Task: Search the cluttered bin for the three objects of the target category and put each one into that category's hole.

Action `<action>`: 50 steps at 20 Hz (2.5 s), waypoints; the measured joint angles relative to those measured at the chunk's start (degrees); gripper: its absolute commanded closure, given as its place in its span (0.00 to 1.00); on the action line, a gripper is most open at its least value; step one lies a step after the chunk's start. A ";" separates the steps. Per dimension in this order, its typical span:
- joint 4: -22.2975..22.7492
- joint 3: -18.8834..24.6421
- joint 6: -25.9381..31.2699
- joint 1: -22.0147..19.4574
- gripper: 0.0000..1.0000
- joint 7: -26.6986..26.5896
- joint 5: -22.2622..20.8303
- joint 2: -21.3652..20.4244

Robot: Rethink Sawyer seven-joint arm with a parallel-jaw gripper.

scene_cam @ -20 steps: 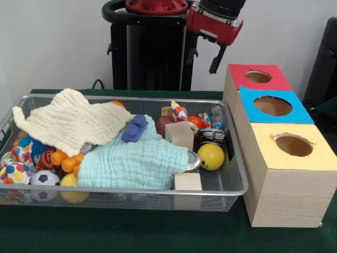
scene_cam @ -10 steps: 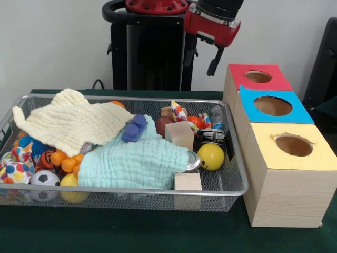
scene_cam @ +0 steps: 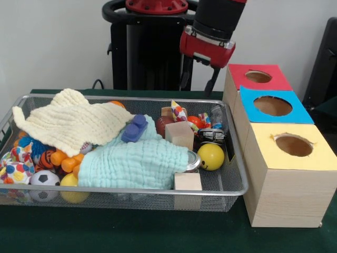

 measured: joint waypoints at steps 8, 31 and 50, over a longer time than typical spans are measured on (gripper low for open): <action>1.86 -0.07 -2.56 1.96 0.00 2.19 8.21 3.88; 6.64 -0.07 -8.52 2.80 0.00 9.19 16.45 8.84; 6.64 1.45 -11.82 2.70 0.00 9.19 17.94 11.06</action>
